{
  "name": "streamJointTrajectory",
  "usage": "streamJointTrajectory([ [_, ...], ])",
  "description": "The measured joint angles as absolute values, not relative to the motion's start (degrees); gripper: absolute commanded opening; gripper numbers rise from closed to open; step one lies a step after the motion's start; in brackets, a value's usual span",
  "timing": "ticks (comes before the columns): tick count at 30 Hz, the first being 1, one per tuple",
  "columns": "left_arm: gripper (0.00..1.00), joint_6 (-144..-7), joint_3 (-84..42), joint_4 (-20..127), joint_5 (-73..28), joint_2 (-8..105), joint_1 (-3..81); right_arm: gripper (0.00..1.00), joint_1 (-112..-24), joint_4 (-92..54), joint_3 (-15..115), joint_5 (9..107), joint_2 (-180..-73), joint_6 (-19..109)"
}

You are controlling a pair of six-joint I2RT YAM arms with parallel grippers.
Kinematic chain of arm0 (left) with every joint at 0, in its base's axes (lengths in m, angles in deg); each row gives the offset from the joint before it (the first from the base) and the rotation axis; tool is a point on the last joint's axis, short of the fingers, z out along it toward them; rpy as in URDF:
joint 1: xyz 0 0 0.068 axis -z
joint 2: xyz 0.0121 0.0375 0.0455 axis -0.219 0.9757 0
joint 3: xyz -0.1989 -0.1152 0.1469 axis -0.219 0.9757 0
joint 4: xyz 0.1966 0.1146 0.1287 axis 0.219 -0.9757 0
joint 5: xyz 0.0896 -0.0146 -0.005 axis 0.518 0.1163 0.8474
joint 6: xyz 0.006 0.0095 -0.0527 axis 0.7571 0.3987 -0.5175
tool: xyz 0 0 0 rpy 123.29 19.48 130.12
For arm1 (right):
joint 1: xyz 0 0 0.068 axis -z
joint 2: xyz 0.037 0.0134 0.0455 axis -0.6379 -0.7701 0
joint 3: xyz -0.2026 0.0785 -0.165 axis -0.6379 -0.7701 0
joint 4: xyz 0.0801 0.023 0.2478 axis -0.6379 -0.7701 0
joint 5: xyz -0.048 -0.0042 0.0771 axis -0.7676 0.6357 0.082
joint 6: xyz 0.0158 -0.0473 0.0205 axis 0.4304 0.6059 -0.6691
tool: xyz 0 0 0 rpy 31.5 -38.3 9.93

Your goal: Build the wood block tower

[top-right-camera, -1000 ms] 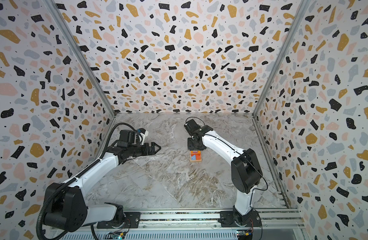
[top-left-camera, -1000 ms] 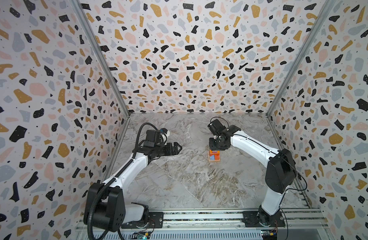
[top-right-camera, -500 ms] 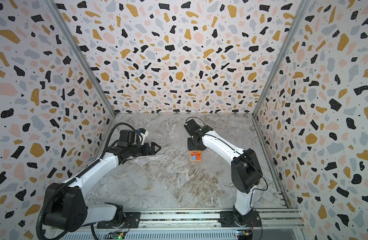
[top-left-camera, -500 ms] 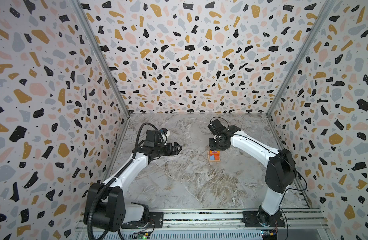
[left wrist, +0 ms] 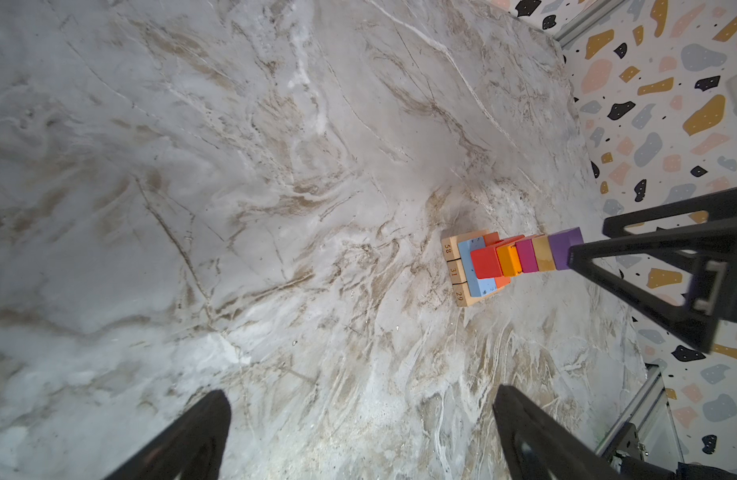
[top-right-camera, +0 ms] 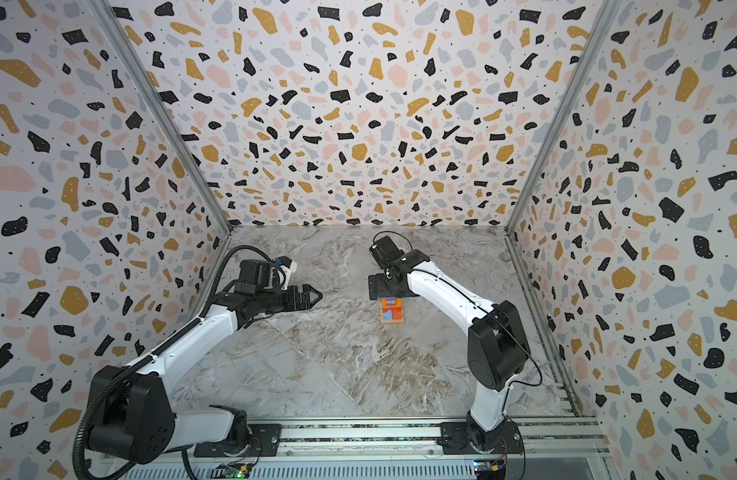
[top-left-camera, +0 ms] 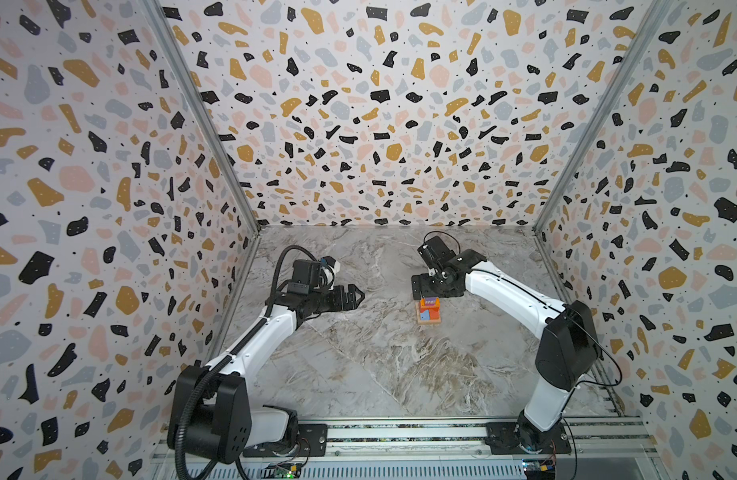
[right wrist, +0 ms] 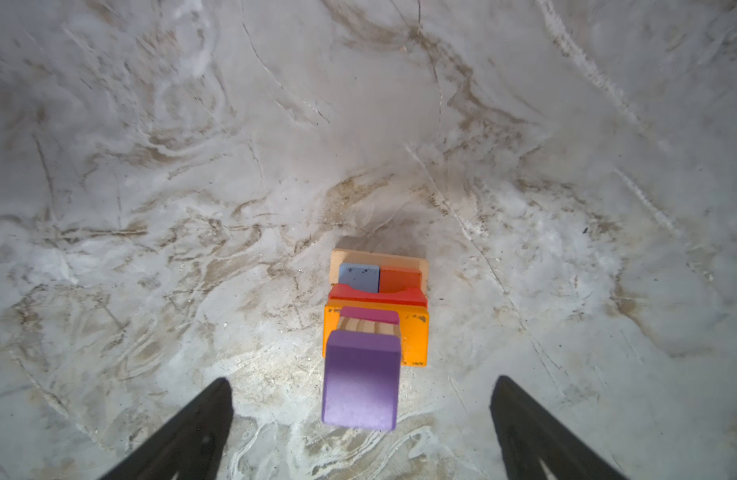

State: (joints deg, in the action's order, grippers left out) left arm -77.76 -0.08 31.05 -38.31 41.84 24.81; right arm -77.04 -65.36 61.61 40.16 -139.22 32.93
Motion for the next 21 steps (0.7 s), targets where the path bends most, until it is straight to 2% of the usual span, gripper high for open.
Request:
streamJointTrajectory([
  [6, 1.00, -77.80, 0.88, 32.44, -35.81, 40.88, 24.81, 0.99, -75.58, -60.15, 60.80, 38.22, -132.51, 37.47],
  [10, 1.00, -78.15, 3.05, 34.41, -31.44, 37.71, 24.81, 1.00, -71.56, -54.82, 56.64, 37.28, -128.12, 40.62],
  [21, 1.00, -76.89, 5.43, 45.19, -16.71, 35.04, 24.79, 0.99, -54.59, -29.79, 26.26, 39.05, -109.12, 49.45],
])
